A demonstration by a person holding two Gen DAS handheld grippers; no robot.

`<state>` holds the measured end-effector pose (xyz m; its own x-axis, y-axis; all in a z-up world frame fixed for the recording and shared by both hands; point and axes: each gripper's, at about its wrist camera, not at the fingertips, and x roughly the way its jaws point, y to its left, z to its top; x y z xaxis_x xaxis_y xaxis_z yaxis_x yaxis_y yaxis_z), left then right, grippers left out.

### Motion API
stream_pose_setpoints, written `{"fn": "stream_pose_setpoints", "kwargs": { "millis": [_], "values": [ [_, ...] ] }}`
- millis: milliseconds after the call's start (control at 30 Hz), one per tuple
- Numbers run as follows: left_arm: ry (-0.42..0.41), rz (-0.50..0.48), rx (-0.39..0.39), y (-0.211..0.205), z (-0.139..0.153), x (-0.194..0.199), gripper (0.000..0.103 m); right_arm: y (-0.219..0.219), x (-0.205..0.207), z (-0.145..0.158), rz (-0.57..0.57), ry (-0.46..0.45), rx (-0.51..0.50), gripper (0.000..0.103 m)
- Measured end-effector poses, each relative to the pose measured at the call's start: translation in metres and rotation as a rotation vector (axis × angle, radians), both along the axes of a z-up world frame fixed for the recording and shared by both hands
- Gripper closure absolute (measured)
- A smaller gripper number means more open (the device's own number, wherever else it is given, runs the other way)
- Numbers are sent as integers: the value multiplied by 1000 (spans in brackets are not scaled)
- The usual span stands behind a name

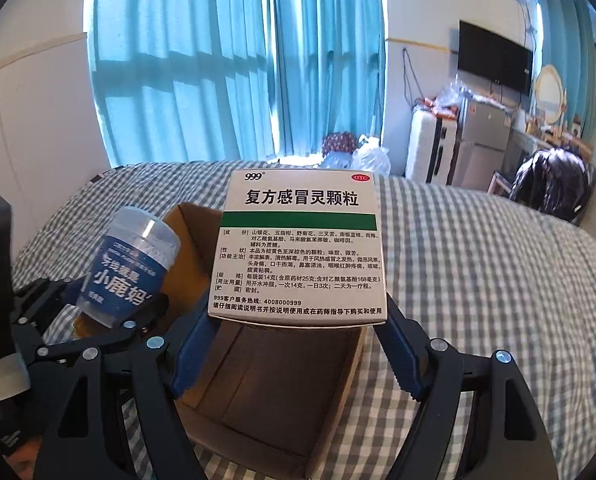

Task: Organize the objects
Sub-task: 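Carry floss jar with left tool into box while right tool carries medicine box, then open both tools and lift them out of the cardboard box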

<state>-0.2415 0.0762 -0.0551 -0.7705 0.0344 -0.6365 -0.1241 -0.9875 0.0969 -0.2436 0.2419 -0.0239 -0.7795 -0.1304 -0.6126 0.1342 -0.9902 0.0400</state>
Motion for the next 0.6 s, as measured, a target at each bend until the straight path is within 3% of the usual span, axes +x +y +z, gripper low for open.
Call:
{"fn": "stream_pose_setpoints", "kwargs": {
  "millis": [200, 233, 300, 333, 600],
  "values": [
    [-46, -17, 29, -1, -5, -2, 38, 8, 6, 7, 0, 15, -48, 24],
    [-38, -19, 25, 0, -2, 1, 35, 12, 8, 11, -3, 26, -77, 19],
    [-10, -3, 7, 1, 6, 9, 10, 18, 14, 20, -18, 43, -108, 7],
    [8, 8, 8, 1, 12, 14, 6, 20, 19, 27, -34, 55, -111, 3],
    [34, 34, 57, -10, 59, 70, 3, 22, 79, 90, -52, 101, -48, 1]
  ]
}}
